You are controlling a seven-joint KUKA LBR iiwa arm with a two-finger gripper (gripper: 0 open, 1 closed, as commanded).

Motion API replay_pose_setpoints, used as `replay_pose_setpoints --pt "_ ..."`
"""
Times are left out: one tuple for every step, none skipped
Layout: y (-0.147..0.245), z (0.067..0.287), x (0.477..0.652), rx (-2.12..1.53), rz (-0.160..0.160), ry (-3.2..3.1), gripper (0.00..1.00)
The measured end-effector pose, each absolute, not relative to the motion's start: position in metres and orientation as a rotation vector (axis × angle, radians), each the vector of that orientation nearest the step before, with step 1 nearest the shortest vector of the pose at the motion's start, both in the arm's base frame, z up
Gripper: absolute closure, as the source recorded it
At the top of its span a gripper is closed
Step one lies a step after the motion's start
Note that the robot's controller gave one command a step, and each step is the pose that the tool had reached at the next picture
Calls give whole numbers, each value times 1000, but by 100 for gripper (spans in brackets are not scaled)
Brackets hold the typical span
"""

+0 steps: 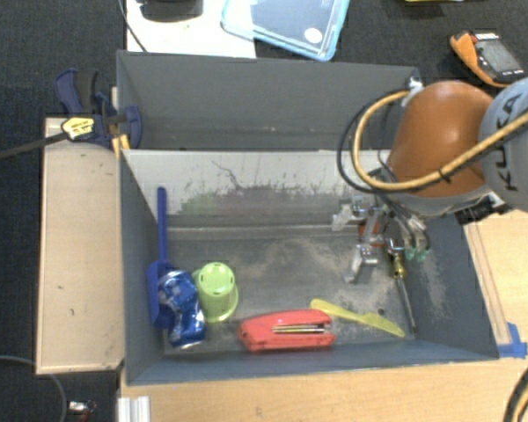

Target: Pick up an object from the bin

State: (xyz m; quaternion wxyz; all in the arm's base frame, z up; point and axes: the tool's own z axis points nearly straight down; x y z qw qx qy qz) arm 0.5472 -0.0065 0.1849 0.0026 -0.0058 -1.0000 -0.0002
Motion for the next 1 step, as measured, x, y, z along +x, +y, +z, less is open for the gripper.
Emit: replay_pose_setpoints --pt "-7 189 549 -18 -1 -3145 0"
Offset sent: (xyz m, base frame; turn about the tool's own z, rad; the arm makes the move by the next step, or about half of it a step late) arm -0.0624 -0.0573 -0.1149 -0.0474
